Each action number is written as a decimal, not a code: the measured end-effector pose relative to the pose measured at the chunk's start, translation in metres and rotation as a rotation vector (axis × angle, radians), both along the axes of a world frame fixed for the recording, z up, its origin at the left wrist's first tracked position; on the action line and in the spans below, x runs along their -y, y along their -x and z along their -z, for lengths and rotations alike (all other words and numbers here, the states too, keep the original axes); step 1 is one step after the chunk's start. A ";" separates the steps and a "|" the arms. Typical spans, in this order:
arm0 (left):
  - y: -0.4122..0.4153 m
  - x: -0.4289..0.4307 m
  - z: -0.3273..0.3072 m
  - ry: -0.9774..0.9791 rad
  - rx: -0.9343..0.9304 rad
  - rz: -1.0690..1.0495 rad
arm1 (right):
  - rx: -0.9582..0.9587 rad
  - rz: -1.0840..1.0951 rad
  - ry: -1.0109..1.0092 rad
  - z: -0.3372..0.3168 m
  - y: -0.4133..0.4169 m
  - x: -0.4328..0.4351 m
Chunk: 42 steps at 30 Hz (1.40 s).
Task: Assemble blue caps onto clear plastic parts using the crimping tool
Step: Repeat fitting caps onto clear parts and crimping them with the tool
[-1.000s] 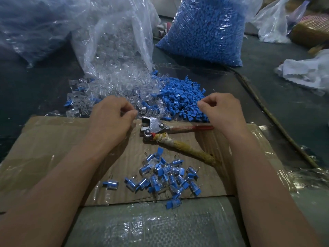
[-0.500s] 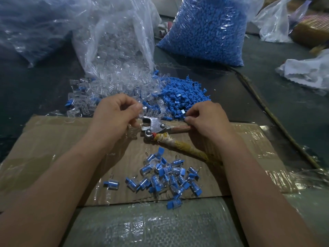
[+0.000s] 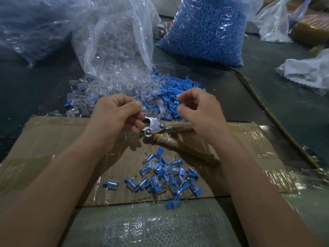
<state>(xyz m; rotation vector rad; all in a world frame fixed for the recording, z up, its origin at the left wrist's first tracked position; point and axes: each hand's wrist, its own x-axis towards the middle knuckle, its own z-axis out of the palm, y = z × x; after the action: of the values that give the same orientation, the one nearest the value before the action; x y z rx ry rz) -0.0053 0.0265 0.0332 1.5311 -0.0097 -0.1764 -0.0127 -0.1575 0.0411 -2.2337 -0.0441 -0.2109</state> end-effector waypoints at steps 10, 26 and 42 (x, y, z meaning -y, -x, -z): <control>0.008 0.009 -0.002 0.034 0.082 0.030 | 0.115 -0.106 -0.094 0.000 0.015 -0.030; 0.012 0.012 0.002 -0.089 0.199 0.031 | 0.178 -0.034 -0.039 0.001 0.016 -0.032; 0.012 0.013 0.001 -0.077 0.201 0.048 | 0.142 -0.108 -0.066 0.000 0.017 -0.032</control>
<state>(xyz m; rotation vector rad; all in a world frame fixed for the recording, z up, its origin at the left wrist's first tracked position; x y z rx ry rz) -0.0170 0.0139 0.0321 1.6212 -0.2020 -0.0608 -0.0298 -0.1254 0.0408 -2.1410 -0.2309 -0.3066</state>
